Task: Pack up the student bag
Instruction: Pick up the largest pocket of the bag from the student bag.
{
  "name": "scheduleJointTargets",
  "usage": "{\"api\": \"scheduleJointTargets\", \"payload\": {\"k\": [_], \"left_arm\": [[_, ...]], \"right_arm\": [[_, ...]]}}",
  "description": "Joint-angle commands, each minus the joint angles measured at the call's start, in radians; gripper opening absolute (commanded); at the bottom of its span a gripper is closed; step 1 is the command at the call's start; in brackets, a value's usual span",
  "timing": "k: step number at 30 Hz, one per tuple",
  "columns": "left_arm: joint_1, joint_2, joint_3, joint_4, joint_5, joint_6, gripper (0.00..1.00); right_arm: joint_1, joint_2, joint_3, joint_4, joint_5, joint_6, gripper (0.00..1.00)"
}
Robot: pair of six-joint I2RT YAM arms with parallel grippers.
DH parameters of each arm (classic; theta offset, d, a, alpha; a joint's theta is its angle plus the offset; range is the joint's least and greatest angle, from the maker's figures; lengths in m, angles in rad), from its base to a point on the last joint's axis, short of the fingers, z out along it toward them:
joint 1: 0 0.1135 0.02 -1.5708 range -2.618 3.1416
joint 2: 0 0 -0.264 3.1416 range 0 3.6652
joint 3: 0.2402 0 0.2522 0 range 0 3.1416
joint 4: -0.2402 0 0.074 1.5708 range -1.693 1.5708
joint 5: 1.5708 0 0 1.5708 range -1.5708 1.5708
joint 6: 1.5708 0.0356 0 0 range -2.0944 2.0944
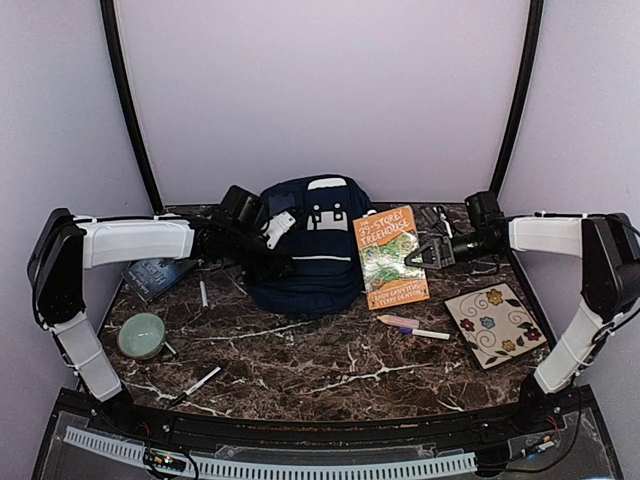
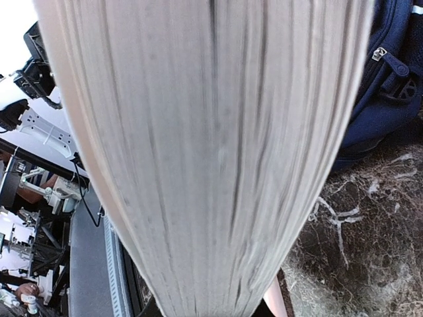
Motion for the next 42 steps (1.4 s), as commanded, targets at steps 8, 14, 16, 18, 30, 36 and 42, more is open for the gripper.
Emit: {"api": "scheduleJointTargets", "payload": {"k": [8, 14, 16, 18, 30, 36, 42], "left_arm": [[-0.080, 0.210, 0.171, -0.093, -0.251, 0.304, 0.50], [-0.130, 0.304, 0.220, -0.047, -0.387, 0.430, 0.51], [-0.138, 0.321, 0.219, -0.013, -0.446, 0.454, 0.51], [-0.143, 0.335, 0.218, 0.018, -0.475, 0.467, 0.51], [-0.157, 0.418, 0.225, 0.199, -0.598, 0.554, 0.34], [-0.156, 0.414, 0.285, 0.178, -0.577, 0.557, 0.09], [-0.156, 0.351, 0.343, 0.145, -0.513, 0.498, 0.00]], "right_arm": [[-0.049, -0.100, -0.014, 0.055, -0.013, -0.036, 0.00], [-0.078, -0.122, -0.028, 0.068, -0.021, -0.030, 0.00], [-0.088, -0.124, -0.028, 0.070, -0.027, -0.025, 0.00], [-0.096, -0.126, -0.030, 0.074, -0.030, -0.023, 0.00], [-0.104, -0.123, -0.034, 0.081, -0.028, -0.015, 0.00], [-0.104, -0.148, -0.020, 0.082, 0.060, 0.076, 0.00], [-0.103, -0.138, 0.090, -0.084, 0.095, 0.118, 0.00]]}}
